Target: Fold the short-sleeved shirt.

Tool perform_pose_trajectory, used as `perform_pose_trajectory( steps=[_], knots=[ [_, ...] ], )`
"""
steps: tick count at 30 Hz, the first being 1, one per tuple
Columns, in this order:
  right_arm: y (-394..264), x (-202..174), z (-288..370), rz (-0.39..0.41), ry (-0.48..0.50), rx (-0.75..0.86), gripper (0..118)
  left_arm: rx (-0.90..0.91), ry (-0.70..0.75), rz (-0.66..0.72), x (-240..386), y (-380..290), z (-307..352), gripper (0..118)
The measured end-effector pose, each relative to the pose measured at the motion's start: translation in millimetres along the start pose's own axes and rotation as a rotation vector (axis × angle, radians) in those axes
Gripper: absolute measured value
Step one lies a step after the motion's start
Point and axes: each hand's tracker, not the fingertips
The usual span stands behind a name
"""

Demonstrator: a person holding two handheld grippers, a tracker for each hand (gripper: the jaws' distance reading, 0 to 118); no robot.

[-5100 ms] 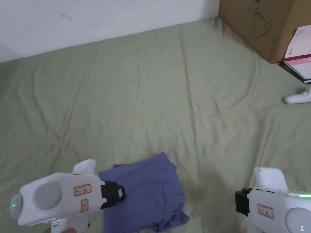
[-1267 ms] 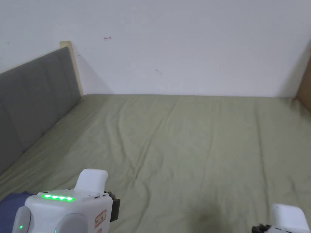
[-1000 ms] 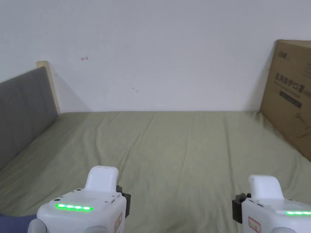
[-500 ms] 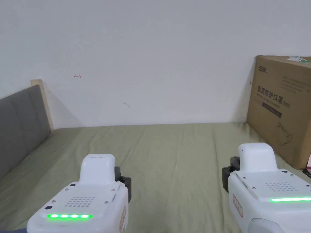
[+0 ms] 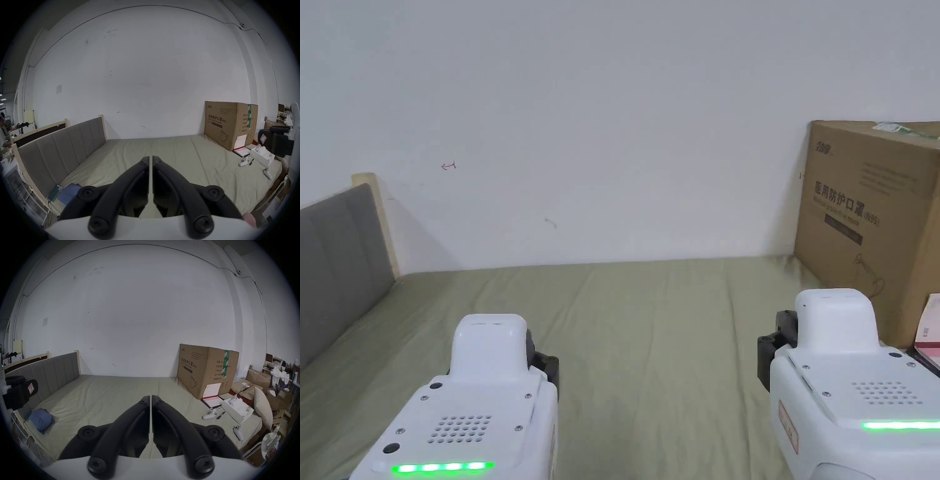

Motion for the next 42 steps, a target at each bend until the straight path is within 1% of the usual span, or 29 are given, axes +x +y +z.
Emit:
perform_pose_trajectory(
  steps=[1,2,3,4,5,6,7,9,10,11,16,19,21,24,29,32,35,42],
  knots=[
    [-1,-1,1,0.005,-0.002,0.004,2,0.005,0.001,0.002,0,0,1,11],
    [-1,-1,2,0.011,-0.006,0.008,3,0.007,-0.002,0.012,-1,0,2,22],
    [-1,-2,2,0.016,-0.01,0.01,3,0.012,-0.021,0.036,-3,0,3,41],
    [-2,-2,3,0.02,-0.012,0.013,5,0.021,-0.051,0.068,-4,-1,4,75],
    [-2,-2,2,0.022,-0.015,0.013,8,0.009,-0.054,0.078,-5,-1,3,99],
    [-2,-2,1,0.025,-0.018,0.009,17,-0.002,-0.052,0.082,-5,0,2,113],
    [-2,-2,1,0.025,-0.019,0.006,43,0.005,-0.05,0.085,-5,-1,2,118],
    [-4,0,-1,0.02,-0.019,0.001,97,0.029,-0.031,0.086,-3,0,6,118],
    [-5,1,-2,0.015,-0.015,-0.001,115,0.026,-0.022,0.08,-3,1,6,118],
    [-6,1,-1,0.009,-0.01,0.008,117,0.023,-0.018,0.076,-3,3,6,118],
    [-6,2,-3,0.005,-0.013,0.02,117,-0.039,-0.036,0.091,-3,4,2,118],
    [-6,2,-3,0.008,-0.007,0.021,117,-0.043,-0.032,0.081,-2,2,2,118],
    [-6,2,-4,0.011,-0.005,0.021,117,-0.056,0.021,0.062,1,2,3,118],
    [-7,2,-5,0.01,-0.007,0.019,117,-0.025,-0.034,0.041,1,3,2,118],
    [-10,3,-8,0.004,-0.003,0.002,117,-0.028,-0.044,0.08,-1,5,4,118],
    [-11,2,-9,0.019,-0.003,-0.004,117,-0.048,-0.077,0.046,1,7,4,118],
    [-15,2,-13,0.034,-0.012,-0.002,117,-0.06,-0.05,0.034,8,7,6,118],
    [-18,6,-18,0.019,-0.004,-0.011,117,-0.039,-0.008,0.026,5,1,-3,118]
  ],
)
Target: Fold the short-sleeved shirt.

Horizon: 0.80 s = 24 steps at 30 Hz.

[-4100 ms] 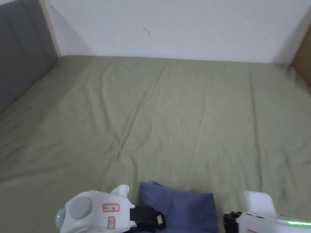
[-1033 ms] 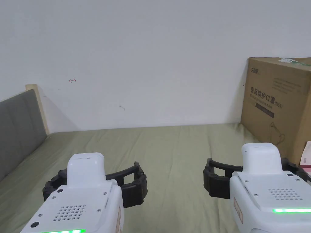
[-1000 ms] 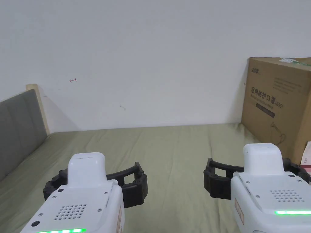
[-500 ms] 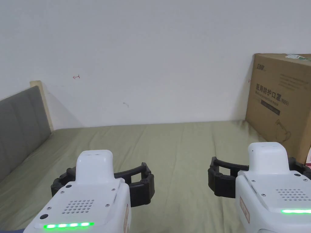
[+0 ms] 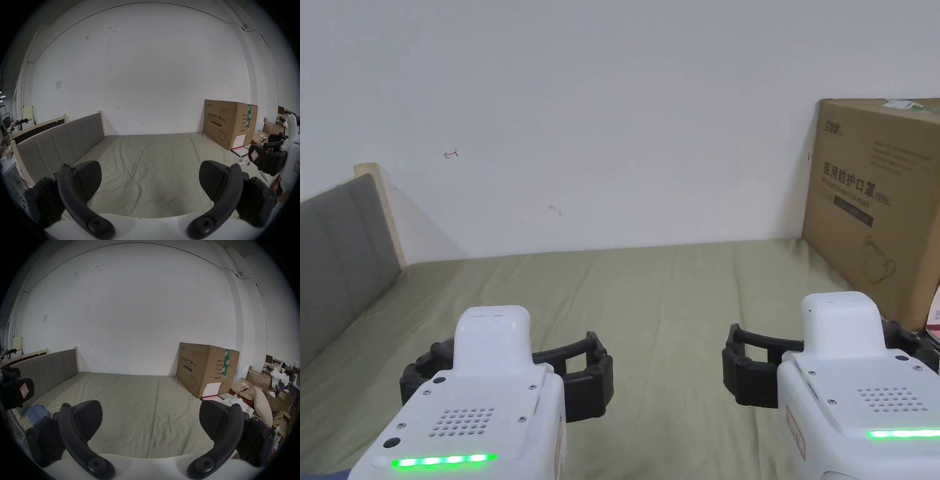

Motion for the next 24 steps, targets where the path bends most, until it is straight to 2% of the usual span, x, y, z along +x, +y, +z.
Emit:
perform_pose_trajectory(
  steps=[8,11,17,24],
  knots=[
    [-4.5,4.6,-4.4,-0.015,0.002,-0.014,117,0.056,0.021,-0.017,3.9,-5.2,1.0,116],
    [-4.6,5.1,-5.5,-0.014,0.001,-0.013,117,0.026,0.008,-0.038,5.1,-2.9,0.8,116],
    [-5.8,5.9,-7.2,-0.016,0.002,-0.02,117,0.031,-0.039,0.007,0.7,-0.3,1.9,117],
    [-7.0,5.6,-7.0,-0.018,0.001,-0.023,117,0.008,-0.021,0.002,-1.8,-0.6,0.6,117]
  ],
)
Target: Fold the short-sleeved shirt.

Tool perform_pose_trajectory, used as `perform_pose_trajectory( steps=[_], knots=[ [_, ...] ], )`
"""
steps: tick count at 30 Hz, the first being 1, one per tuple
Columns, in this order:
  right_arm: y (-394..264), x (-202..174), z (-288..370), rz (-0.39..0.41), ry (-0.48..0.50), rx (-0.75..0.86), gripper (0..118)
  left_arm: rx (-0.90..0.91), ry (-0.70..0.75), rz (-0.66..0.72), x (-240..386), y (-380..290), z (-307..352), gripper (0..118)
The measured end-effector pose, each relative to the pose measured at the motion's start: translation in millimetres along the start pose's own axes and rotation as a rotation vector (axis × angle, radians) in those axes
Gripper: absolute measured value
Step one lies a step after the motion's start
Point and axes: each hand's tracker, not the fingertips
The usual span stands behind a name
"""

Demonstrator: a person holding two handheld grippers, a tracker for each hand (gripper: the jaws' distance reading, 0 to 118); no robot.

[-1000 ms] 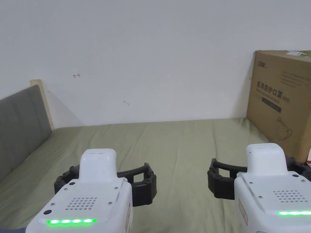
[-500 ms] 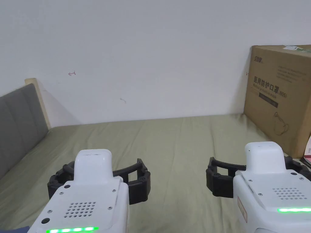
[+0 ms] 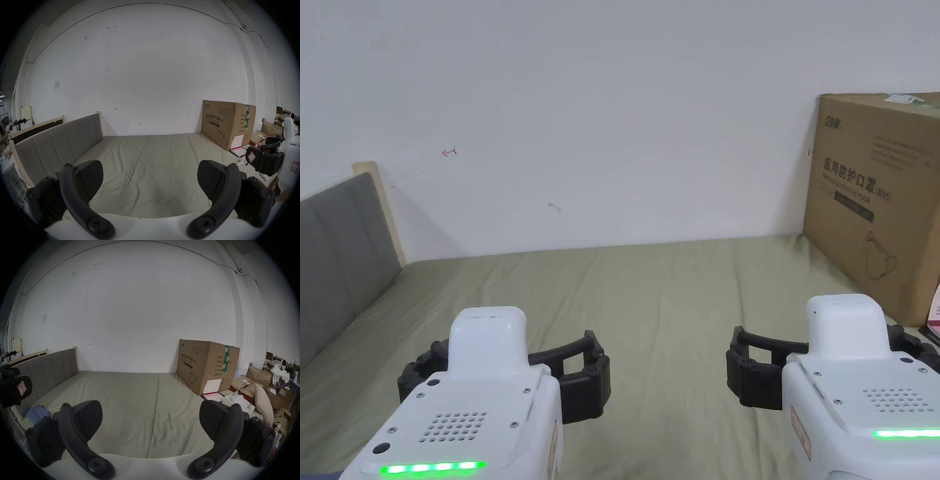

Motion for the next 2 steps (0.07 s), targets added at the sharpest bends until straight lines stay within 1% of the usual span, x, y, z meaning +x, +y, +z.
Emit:
perform_pose_trajectory(
  steps=[2],
  knots=[
    [-0.1,-0.7,0.1,0.001,0.001,-0.001,117,0.0,0.005,0.004,-0.9,-0.4,0.2,117]
  ],
)
